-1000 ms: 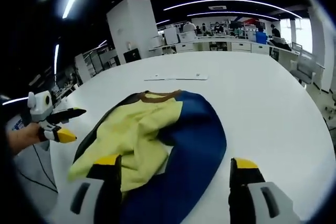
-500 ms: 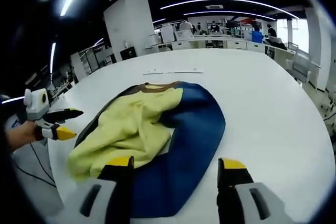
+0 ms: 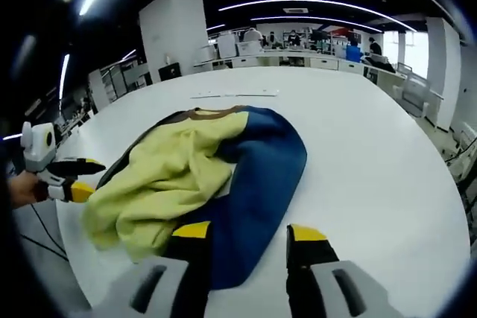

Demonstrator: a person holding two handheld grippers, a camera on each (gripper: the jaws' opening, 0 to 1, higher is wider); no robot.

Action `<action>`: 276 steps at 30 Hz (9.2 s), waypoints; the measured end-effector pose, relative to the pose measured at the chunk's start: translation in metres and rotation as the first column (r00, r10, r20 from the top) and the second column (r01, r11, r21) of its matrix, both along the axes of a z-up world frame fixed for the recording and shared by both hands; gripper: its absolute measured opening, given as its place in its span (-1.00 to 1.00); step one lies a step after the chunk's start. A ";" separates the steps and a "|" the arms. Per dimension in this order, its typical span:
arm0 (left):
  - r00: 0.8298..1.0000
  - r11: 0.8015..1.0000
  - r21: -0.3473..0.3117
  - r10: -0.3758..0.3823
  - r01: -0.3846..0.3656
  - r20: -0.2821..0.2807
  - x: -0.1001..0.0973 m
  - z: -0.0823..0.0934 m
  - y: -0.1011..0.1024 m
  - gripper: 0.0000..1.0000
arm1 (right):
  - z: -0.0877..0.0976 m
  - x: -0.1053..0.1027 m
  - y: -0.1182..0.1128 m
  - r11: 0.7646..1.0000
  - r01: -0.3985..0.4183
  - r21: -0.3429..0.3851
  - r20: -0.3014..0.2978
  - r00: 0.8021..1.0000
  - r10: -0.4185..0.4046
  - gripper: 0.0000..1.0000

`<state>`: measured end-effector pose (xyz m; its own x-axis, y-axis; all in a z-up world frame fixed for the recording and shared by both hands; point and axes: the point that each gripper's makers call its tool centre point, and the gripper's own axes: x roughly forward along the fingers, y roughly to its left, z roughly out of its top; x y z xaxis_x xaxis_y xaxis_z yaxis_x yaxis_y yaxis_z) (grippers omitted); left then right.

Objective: Fold the garment on the visible template until the final outline fits inside the template.

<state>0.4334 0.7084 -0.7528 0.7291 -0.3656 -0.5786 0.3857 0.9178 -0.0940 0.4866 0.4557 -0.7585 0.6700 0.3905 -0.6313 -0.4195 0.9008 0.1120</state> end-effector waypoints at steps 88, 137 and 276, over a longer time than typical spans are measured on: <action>0.844 0.844 0.016 0.536 -0.536 0.006 0.064 0.015 0.181 -0.97 | 0.016 0.084 -0.128 0.962 0.173 -0.209 0.013 0.985 -0.175 -1.00; 0.839 0.838 0.063 0.537 -0.542 0.082 0.079 0.032 0.226 -0.37 | 0.018 0.130 -0.170 0.937 0.263 -0.230 0.023 0.964 -0.265 -0.43; 0.976 0.979 -0.065 0.199 -0.194 0.089 -0.008 0.081 0.097 0.98 | 0.026 0.030 -0.219 0.937 0.308 -0.164 -0.065 0.944 -0.322 0.16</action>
